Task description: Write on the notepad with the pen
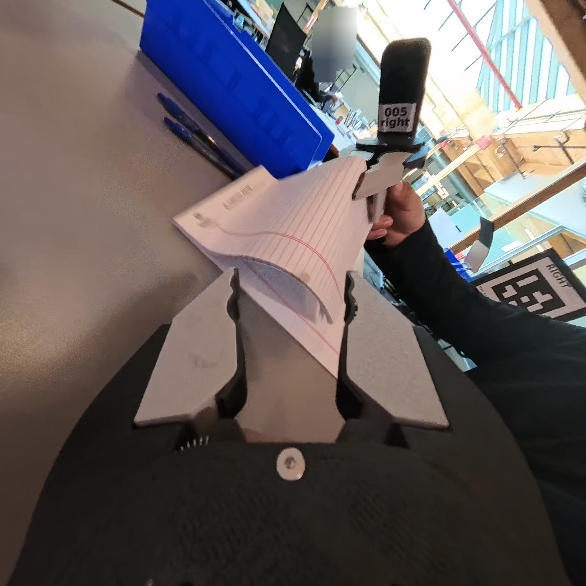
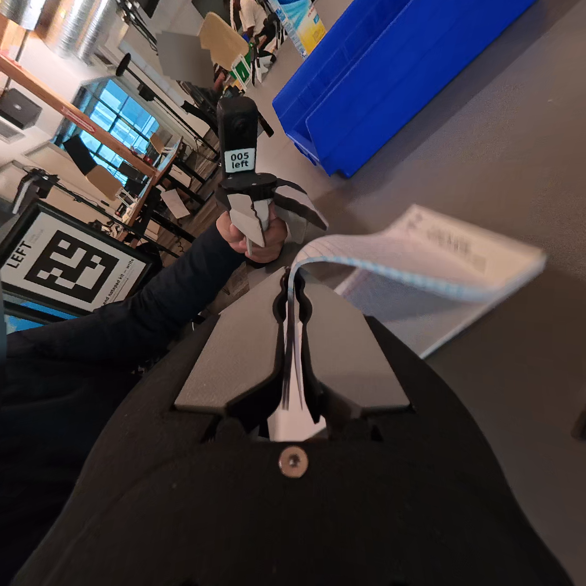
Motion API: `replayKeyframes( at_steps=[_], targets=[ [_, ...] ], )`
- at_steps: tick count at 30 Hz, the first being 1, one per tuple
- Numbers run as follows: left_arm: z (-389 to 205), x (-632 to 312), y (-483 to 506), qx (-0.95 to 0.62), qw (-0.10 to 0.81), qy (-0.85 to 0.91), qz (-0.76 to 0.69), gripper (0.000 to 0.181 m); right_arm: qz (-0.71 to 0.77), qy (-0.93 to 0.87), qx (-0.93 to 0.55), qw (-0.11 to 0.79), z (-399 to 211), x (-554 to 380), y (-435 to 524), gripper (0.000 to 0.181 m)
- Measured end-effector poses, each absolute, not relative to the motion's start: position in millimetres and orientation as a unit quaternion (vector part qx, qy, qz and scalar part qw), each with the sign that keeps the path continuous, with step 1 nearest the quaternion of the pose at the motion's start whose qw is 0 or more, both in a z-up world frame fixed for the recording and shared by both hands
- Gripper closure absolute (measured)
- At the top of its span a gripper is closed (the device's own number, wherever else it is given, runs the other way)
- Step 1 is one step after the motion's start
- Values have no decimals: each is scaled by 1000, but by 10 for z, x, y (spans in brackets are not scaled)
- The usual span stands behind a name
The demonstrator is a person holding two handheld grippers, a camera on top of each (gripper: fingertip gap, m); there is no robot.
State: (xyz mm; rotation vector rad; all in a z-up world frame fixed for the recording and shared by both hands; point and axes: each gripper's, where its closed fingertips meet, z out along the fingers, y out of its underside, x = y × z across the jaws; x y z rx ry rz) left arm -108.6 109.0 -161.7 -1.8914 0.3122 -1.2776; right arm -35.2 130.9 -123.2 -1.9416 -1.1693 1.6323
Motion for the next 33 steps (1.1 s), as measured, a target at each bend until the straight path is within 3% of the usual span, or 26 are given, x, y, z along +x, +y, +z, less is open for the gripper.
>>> replayKeyframes(
  at_steps=[3,15,25,33],
  targets=[
    [-1697,-992,1105,-766,384,125,-500,105,601,-403,-669,168,-1196,-316,1281,181],
    [-1567,-867,1090,-722,360,90,-583,98,655,-392,-615,200,-700,-253,1325,181],
    [-1363,-688,1111,-658,344,73,-667,64,678,-440,-556,193,-518,-201,1018,181],
    [-1194,-655,1143,-592,334,50,-732,72,687,-464,-523,198,-481,-71,999,181]
  ],
)
